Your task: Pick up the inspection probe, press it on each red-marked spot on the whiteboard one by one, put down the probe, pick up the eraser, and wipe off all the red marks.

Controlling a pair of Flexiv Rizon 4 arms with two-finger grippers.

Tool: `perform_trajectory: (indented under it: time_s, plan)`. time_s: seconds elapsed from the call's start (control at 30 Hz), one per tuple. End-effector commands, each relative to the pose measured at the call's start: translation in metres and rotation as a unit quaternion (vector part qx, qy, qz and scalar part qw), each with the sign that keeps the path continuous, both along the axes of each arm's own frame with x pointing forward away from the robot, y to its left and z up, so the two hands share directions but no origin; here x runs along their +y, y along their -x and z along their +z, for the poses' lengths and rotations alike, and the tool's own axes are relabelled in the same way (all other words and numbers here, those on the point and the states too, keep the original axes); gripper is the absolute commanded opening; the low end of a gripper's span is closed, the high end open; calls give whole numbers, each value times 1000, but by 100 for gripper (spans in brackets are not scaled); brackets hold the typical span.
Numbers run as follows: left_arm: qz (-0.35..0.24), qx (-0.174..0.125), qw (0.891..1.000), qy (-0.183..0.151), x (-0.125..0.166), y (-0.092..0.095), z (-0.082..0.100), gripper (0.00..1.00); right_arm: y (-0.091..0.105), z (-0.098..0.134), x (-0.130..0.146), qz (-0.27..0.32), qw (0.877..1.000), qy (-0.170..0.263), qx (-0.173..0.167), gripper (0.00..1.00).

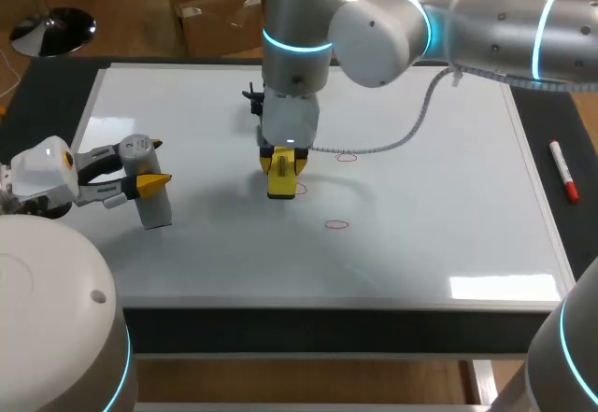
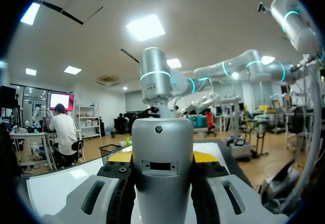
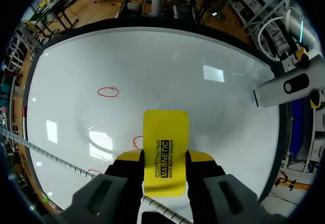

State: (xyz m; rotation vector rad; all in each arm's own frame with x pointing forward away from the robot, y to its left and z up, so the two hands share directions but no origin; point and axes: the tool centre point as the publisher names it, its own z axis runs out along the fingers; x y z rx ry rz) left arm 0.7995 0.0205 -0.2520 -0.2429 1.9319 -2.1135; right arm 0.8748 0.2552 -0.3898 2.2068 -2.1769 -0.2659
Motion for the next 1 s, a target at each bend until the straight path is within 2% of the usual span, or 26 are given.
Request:
perform_trajectory:
  time_s: [0.03, 0.67, 1.0]
  plan:
    - [0, 0, 1000, 0, 0, 1, 1, 0, 0, -3, 4, 1, 1000, 8, 1, 0]
    - [0, 0, 1000, 0, 0, 1, 1, 0, -2, -24, 7, 14, 1000, 12, 18, 0]
    - [0, 0, 1000, 0, 0, 1, 1, 0, -4, -32, -2, 3, 1000, 16, 27, 0]
